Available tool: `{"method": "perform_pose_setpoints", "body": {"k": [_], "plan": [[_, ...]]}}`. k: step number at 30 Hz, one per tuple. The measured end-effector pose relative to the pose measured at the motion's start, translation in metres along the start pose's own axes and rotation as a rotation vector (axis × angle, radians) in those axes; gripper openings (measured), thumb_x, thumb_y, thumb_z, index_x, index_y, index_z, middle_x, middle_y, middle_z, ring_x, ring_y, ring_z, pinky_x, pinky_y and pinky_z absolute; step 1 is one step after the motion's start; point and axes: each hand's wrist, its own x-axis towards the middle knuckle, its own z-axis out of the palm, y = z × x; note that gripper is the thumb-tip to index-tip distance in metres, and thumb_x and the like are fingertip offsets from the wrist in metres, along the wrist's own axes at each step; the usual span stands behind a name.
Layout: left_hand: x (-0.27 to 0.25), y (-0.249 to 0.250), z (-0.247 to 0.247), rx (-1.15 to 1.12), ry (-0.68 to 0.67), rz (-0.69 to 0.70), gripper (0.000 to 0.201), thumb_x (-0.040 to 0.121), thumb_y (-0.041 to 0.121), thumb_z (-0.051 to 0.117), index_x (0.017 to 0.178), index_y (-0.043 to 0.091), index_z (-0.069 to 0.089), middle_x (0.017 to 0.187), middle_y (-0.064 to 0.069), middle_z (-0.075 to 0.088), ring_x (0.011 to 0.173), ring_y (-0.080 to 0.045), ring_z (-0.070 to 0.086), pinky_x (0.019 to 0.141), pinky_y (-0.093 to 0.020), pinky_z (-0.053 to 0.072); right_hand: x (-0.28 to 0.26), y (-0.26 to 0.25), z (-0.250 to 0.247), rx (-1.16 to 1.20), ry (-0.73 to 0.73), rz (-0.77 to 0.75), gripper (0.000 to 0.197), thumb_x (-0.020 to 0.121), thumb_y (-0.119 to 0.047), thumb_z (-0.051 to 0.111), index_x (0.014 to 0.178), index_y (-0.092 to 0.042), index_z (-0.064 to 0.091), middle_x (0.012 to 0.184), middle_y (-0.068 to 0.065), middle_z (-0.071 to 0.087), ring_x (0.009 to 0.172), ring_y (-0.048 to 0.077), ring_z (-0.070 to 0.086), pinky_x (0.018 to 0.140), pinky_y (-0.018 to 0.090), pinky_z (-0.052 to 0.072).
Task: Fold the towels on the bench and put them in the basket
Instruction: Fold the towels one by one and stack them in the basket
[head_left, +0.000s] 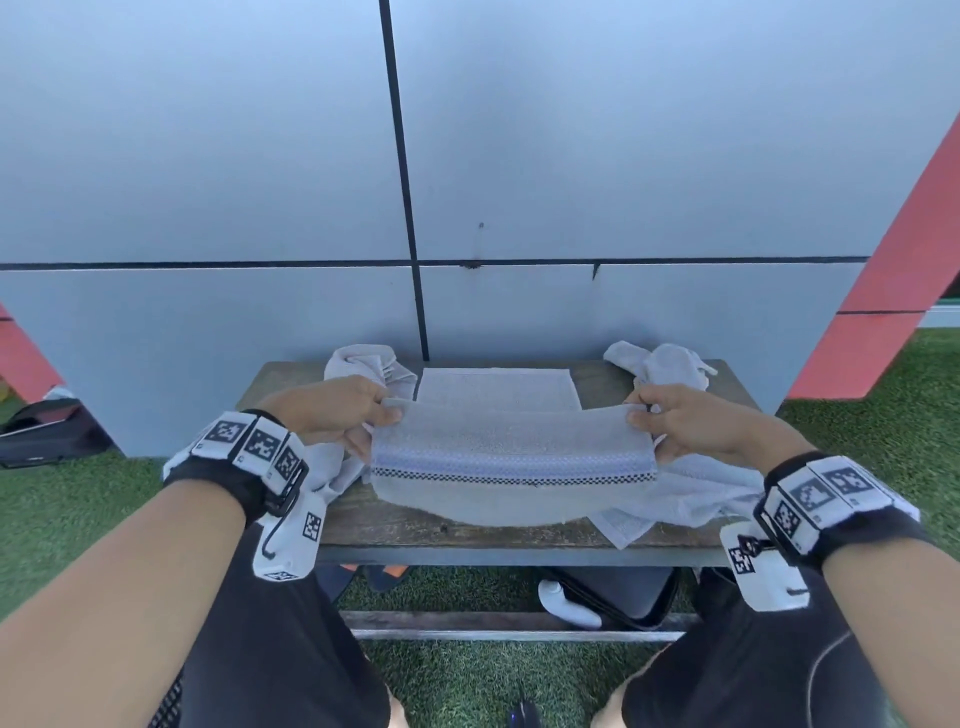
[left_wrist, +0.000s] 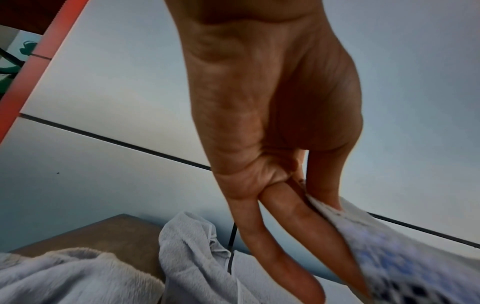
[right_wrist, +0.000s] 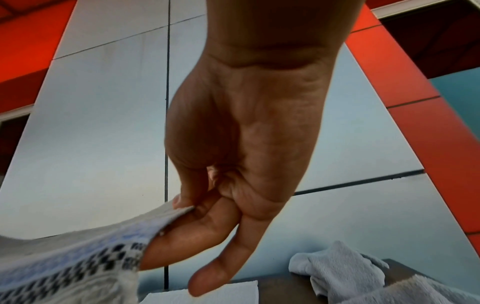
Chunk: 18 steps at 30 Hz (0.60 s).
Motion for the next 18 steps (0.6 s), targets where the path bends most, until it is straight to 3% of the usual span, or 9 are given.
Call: {"method": "perform_pose_setpoints", "body": {"k": [2,4,5,7,10,13,15,18], "plan": [[0.006,-0.004,0.003,-0.005,0.071,0.000,0.018,0.104,0.015,0.052,0.112,0.006,0.065,0.086,-0.006,0.077,0.078,-0.030,0.074,0.067,-0.032,0.060,0.008,0.003,0.004,-0.009,0.061,0.013,0.017,0.104,-0.017,0.051,0.105,-0.001,0.058,0.089,0.004,0.069,0.076,0.019,0.072,0.071,0.030,0.058],[0.015,-0.006,0.005,0.004,0.150,0.007,0.017,0.103,0.016,0.052,0.111,0.005,0.064,0.069,0.003,0.073,0.054,-0.015,0.067,0.055,-0.022,0.054,0.022,0.008,0.005,-0.005,0.130,0.016,0.019,0.103,-0.018,0.052,0.107,-0.001,0.059,0.093,0.007,0.070,0.081,0.024,0.074,0.075,0.035,0.061],[0.021,-0.008,0.005,-0.001,0.196,0.013,0.019,0.103,0.017,0.053,0.111,0.003,0.063,0.069,0.001,0.072,0.048,-0.012,0.064,0.053,-0.022,0.054,0.030,0.010,0.004,-0.006,0.169,0.016,0.018,0.103,-0.018,0.053,0.105,-0.002,0.061,0.093,0.007,0.070,0.082,0.026,0.074,0.076,0.037,0.062],[0.038,-0.012,0.004,-0.012,0.290,0.019,0.022,0.102,0.020,0.055,0.113,0.003,0.065,0.087,-0.006,0.074,0.051,-0.015,0.066,0.060,-0.030,0.059,0.047,0.013,0.003,-0.015,0.252,0.001,0.015,0.102,-0.017,0.054,0.100,-0.006,0.062,0.093,0.008,0.070,0.082,0.028,0.074,0.077,0.040,0.062],[0.065,-0.015,0.002,-0.011,0.415,0.047,0.018,0.101,0.018,0.056,0.107,0.004,0.066,0.102,-0.016,0.073,0.069,-0.029,0.072,0.071,-0.038,0.059,0.074,0.014,0.001,-0.023,0.383,-0.022,0.013,0.100,-0.015,0.058,0.091,-0.007,0.061,0.088,0.012,0.069,0.074,0.025,0.070,0.074,0.037,0.062],[0.093,-0.015,-0.003,0.038,0.521,0.099,0.009,0.098,0.016,0.058,0.093,0.012,0.064,0.097,-0.023,0.072,0.076,-0.037,0.072,0.071,-0.040,0.058,0.108,0.018,-0.003,-0.070,0.482,-0.033,0.013,0.096,-0.014,0.060,0.084,-0.008,0.061,0.075,0.008,0.065,0.066,0.022,0.063,0.073,0.036,0.059],[0.113,-0.016,-0.010,0.030,0.549,0.104,0.012,0.095,0.015,0.060,0.086,0.023,0.061,0.090,-0.021,0.071,0.073,-0.034,0.071,0.070,-0.042,0.062,0.133,0.022,-0.008,-0.130,0.534,-0.037,0.014,0.094,-0.015,0.060,0.083,-0.006,0.063,0.068,0.001,0.060,0.065,0.020,0.056,0.072,0.032,0.051],[0.144,-0.018,-0.022,0.076,0.590,0.064,0.011,0.093,0.017,0.058,0.084,0.023,0.060,0.076,-0.015,0.066,0.067,-0.033,0.068,0.067,-0.042,0.059,0.171,0.024,-0.015,-0.196,0.556,-0.030,0.018,0.092,-0.017,0.061,0.079,-0.006,0.064,0.063,-0.003,0.056,0.063,0.016,0.049,0.064,0.028,0.041]]}}
